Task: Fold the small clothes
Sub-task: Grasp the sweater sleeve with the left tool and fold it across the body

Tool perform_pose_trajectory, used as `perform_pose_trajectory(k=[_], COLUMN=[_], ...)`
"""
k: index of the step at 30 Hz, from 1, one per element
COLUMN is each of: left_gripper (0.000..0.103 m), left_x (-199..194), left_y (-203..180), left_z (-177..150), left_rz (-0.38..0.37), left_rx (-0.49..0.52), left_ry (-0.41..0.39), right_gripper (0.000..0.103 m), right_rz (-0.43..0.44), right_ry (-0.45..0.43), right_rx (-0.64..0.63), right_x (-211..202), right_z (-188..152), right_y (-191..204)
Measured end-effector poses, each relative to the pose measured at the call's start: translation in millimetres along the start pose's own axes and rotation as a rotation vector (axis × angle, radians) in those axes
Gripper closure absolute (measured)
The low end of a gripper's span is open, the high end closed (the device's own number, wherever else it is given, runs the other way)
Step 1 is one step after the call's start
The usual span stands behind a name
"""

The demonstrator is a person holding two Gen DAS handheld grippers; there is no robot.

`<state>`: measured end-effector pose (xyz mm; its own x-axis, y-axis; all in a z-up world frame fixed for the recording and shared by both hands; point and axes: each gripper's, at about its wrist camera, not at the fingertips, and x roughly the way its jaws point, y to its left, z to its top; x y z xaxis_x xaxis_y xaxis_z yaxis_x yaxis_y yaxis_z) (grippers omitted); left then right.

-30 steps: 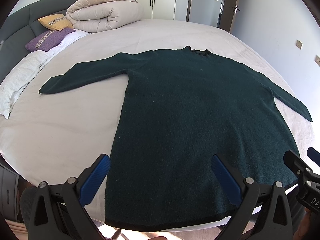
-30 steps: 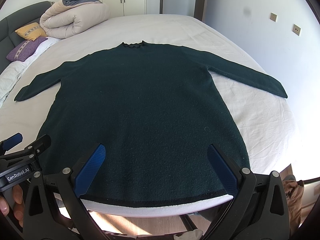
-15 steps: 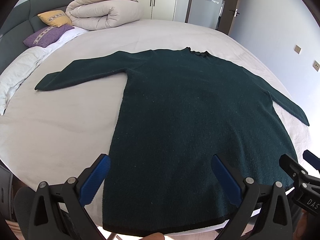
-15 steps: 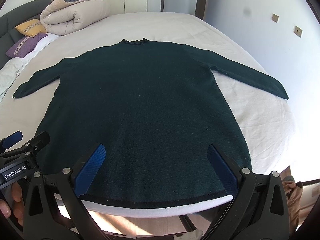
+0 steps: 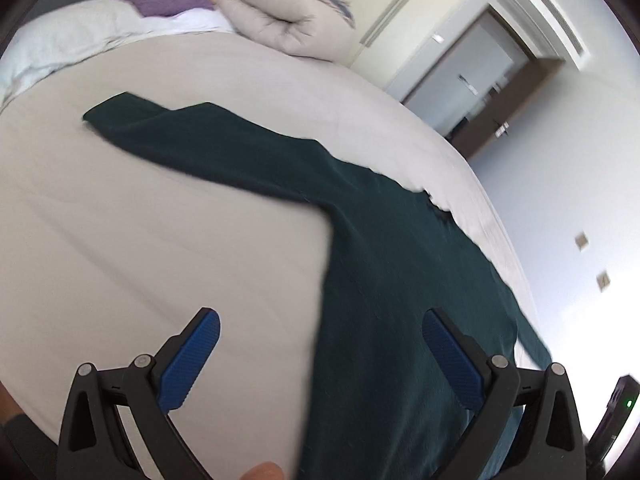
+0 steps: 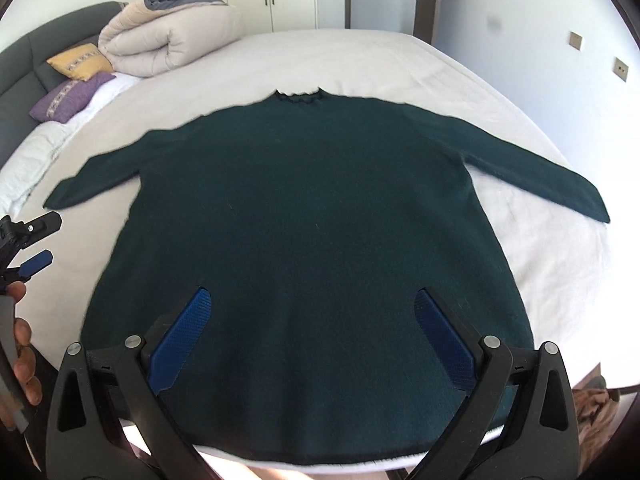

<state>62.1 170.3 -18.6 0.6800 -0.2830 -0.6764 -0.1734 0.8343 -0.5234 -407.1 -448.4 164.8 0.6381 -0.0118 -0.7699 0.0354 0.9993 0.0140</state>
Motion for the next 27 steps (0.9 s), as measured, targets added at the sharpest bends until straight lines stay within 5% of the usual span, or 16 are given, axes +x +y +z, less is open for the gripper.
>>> perform_pose_trajectory(k=[2, 11, 20, 23, 27], left_gripper=[0.0, 0.005, 0.012, 0.031, 0.093], left_x=[7.6, 17.2, 62.8, 71.4, 90.1], left_y=[25.6, 181.4, 244.7, 253.0, 263.7], left_z=[18.7, 97.3, 139.0, 146.4, 146.6], left_rz=[-0.013, -0.122, -0.185, -0.205, -0.239], left_rx=[-0.081, -0.623, -0.8, -0.839, -0.906], left_ry=[0.046, -0.194, -0.219, -0.217, -0.164], right_gripper=[0.0, 0.0, 0.0, 0.0, 0.0], right_rz=[0.026, 0.149, 0.162, 0.164, 0.168], right_ry=[-0.018, 0.014, 0.105, 0.121, 0.126], right_rx=[-0.006, 0.005, 0.051, 0.048, 0.04], right_x=[3.1, 33.6, 78.5, 89.3, 97.2], right_z=[14.2, 47.5, 40.2, 37.0, 34.0], right_y=[6.9, 36.9, 48.6, 53.5, 58.4])
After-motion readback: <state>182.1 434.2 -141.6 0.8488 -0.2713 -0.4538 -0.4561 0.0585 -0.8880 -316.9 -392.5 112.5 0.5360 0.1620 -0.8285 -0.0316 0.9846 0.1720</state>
